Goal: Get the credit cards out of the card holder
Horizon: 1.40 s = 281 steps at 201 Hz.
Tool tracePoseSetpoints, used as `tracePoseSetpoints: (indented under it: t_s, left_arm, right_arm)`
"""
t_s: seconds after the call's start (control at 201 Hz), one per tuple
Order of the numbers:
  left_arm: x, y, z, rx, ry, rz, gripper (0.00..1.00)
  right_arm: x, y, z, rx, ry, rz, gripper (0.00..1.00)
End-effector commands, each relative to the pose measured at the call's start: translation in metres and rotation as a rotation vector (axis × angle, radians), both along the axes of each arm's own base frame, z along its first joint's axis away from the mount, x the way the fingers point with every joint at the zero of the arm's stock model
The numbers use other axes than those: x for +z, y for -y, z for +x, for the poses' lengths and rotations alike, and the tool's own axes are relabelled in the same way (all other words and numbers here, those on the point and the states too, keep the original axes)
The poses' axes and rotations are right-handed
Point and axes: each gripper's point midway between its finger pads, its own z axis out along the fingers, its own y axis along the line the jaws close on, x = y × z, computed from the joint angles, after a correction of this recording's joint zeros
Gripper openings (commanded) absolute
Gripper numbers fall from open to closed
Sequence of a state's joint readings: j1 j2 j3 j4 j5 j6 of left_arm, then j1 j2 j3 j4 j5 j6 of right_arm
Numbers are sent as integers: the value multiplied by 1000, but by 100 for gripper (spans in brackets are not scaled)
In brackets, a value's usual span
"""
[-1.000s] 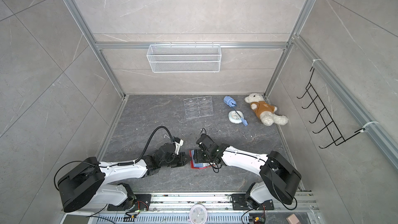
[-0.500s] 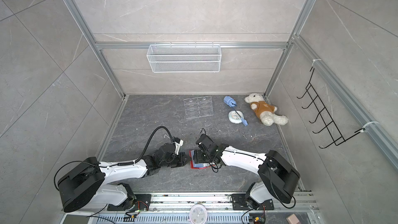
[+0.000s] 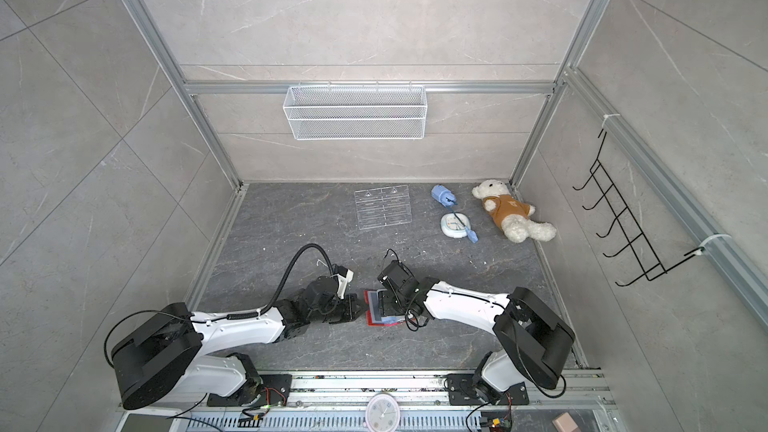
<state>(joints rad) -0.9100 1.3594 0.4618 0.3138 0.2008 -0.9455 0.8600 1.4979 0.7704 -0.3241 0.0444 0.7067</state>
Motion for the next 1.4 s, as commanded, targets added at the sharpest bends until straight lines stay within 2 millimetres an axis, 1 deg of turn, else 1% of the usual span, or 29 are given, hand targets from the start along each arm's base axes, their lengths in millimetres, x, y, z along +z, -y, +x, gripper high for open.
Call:
tracePoseSetpoints:
  t_s: [0.0, 0.324, 0.702, 0.836, 0.946, 1.03, 1.125, 1.165, 1.279, 1.349, 1.394]
  left_arm:
    - [21, 6, 6, -13, 66, -31, 0]
    - [18, 4, 5, -10, 65, -22, 0]
    - [17, 4, 6, -11, 68, -16, 0]
    - [17, 4, 6, -11, 68, -16, 0]
    - [16, 4, 6, -9, 67, -17, 0]
    - [17, 5, 6, -12, 68, -19, 0]
    - [16, 5, 6, -12, 67, -18, 0]
    - [17, 5, 7, -11, 69, -19, 0]
    - [15, 5, 7, -12, 66, -18, 0]
    - [15, 6, 7, -12, 65, -19, 0]
    - [15, 6, 7, -11, 65, -22, 0]
  right_arm:
    - [-2, 20, 0, -22, 17, -99, 69]
    - [-1, 35, 4, -55, 23, -120, 69]
    - [-1, 66, 9, -112, 31, -183, 68]
    - [9, 77, 12, -139, 57, -197, 69]
    - [25, 86, 14, -159, 92, -187, 70]
    - [40, 88, 14, -161, 123, -170, 74]
    - [58, 83, 13, -131, 161, -116, 78]
    - [65, 77, 12, -106, 173, -73, 79]
    - [77, 44, 5, -3, 163, 100, 81]
    - [79, 26, 0, 44, 152, 148, 82]
    - [75, 15, -4, 71, 145, 152, 82]
